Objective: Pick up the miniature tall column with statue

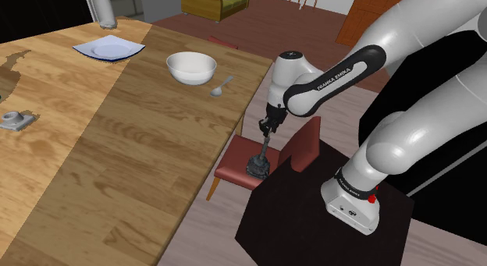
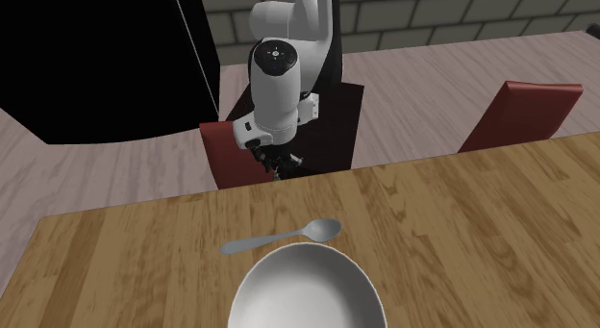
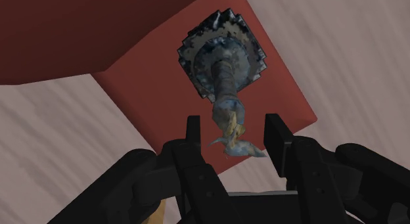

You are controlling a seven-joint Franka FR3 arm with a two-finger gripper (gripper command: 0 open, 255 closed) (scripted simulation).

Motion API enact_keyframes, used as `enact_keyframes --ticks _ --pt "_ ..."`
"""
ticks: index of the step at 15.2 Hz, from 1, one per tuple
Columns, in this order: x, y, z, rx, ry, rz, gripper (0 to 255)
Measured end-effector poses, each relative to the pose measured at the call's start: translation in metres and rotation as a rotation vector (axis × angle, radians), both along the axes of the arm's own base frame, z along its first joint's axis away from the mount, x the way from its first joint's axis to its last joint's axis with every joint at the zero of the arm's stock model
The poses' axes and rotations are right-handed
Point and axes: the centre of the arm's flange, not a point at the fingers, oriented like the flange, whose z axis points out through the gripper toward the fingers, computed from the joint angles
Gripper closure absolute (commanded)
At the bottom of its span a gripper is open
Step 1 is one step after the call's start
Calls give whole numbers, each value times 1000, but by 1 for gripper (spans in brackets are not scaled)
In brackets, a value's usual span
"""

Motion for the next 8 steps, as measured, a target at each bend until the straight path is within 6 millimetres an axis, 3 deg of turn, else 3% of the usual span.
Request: enact_keyframes --ticks 8 --pt "-1 0 30 0 1 -1 255"
